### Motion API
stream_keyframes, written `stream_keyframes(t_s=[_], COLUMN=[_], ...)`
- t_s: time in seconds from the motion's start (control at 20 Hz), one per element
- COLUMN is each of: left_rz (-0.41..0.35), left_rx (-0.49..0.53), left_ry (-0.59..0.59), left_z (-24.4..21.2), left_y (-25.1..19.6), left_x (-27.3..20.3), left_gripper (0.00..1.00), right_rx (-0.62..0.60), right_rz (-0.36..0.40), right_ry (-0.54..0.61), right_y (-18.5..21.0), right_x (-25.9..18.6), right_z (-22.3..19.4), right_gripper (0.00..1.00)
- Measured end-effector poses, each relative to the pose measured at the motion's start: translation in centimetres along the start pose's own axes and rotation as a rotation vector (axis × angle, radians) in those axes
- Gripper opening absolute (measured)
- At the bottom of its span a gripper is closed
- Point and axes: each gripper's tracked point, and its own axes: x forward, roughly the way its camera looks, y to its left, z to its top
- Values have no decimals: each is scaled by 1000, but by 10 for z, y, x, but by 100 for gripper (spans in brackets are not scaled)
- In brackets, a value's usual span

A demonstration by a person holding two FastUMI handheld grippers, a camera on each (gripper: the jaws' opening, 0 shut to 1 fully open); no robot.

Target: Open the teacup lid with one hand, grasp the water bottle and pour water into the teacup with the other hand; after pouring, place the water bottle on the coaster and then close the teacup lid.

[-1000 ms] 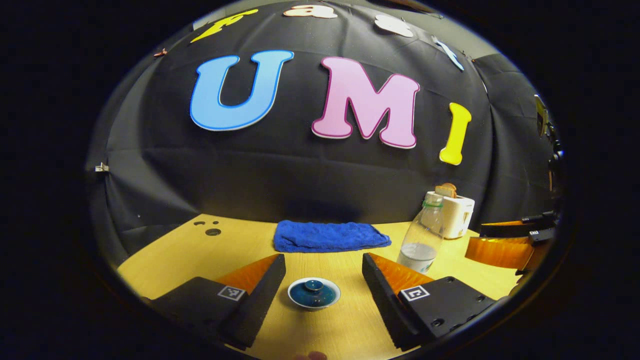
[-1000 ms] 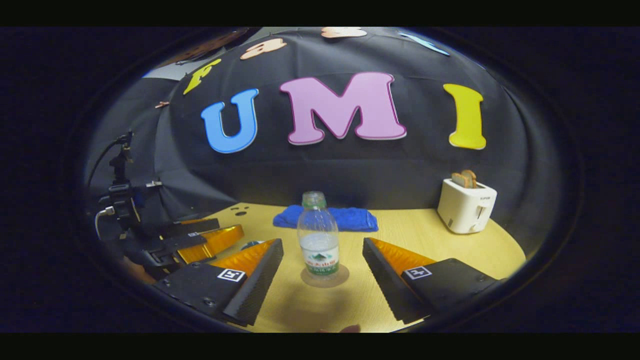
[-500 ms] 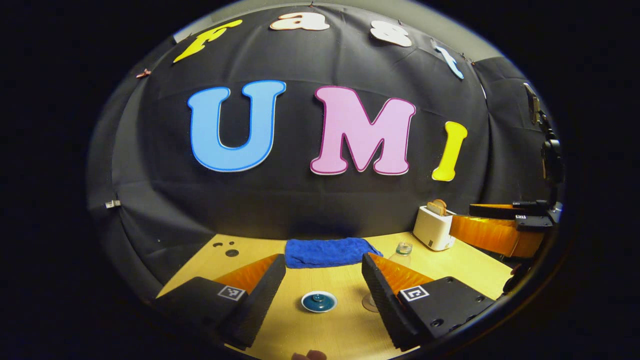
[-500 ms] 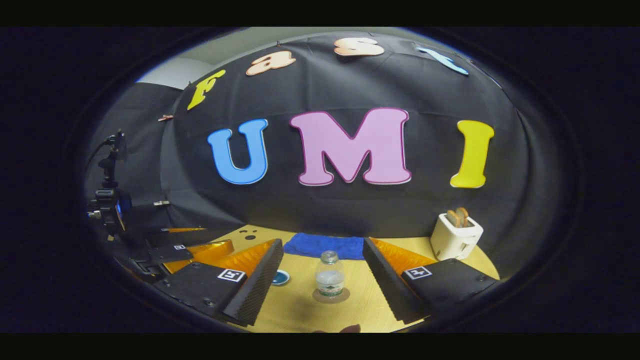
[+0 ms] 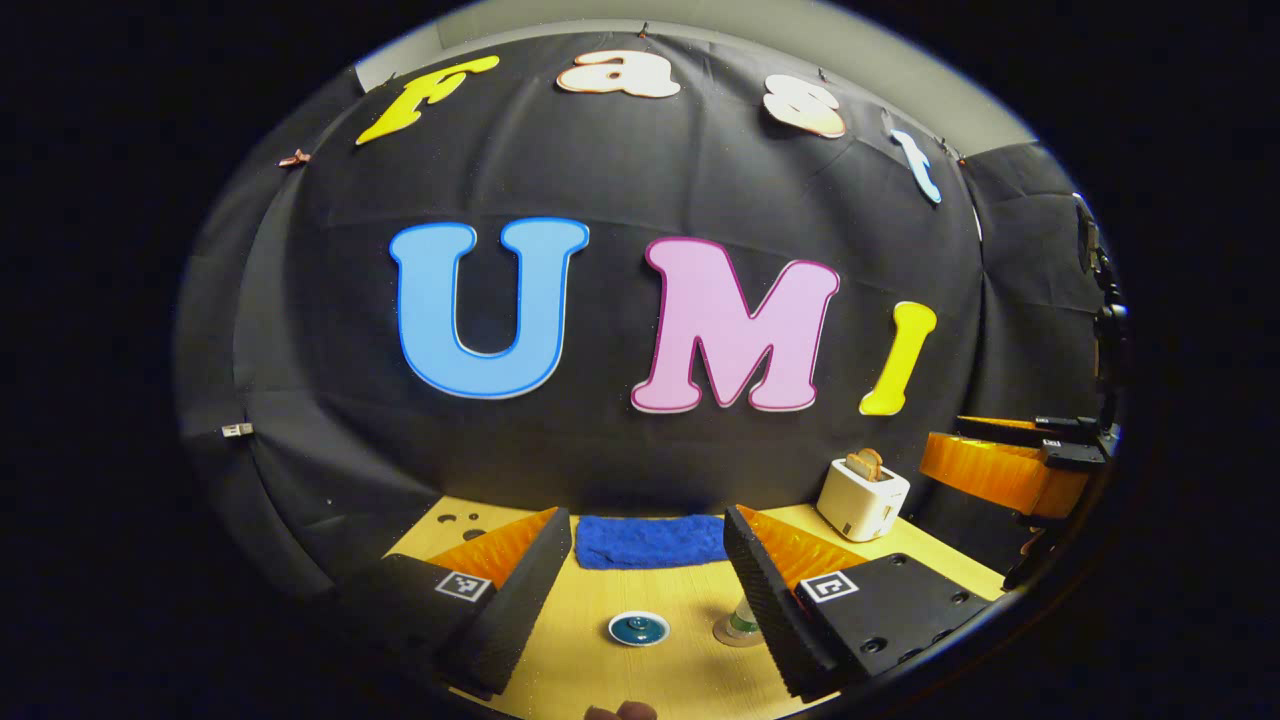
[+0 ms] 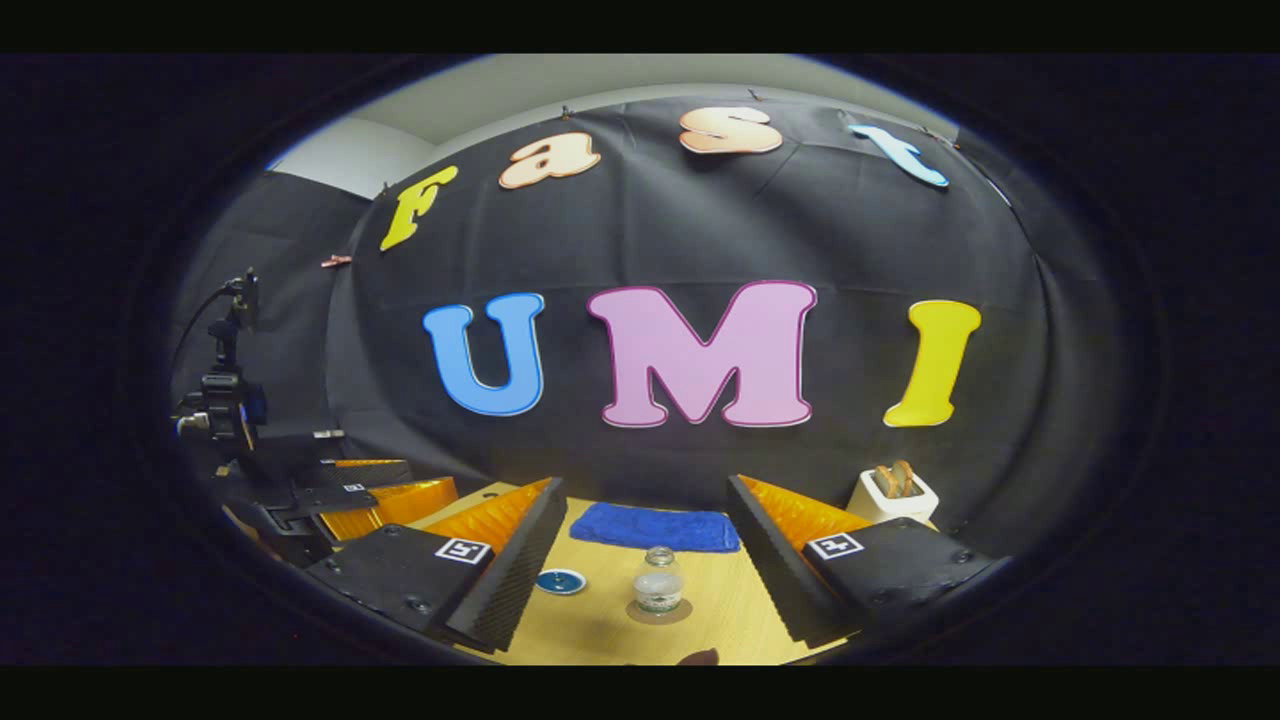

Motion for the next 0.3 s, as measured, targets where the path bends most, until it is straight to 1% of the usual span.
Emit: stream_keyframes(t_s=[0.15, 0.3], left_rz=[-10, -36], left_rx=[45, 60], left_ry=[-34, -39], left_z=[15, 19], left_y=[2, -5], left_x=[-1, -2], left_gripper=[96, 96], right_rx=[-7, -26], right_rz=[-10, -22], right_ry=[-33, -43], right_y=[3, 0], right_x=[-3, -1], right_z=[8, 8], right_gripper=[99, 99])
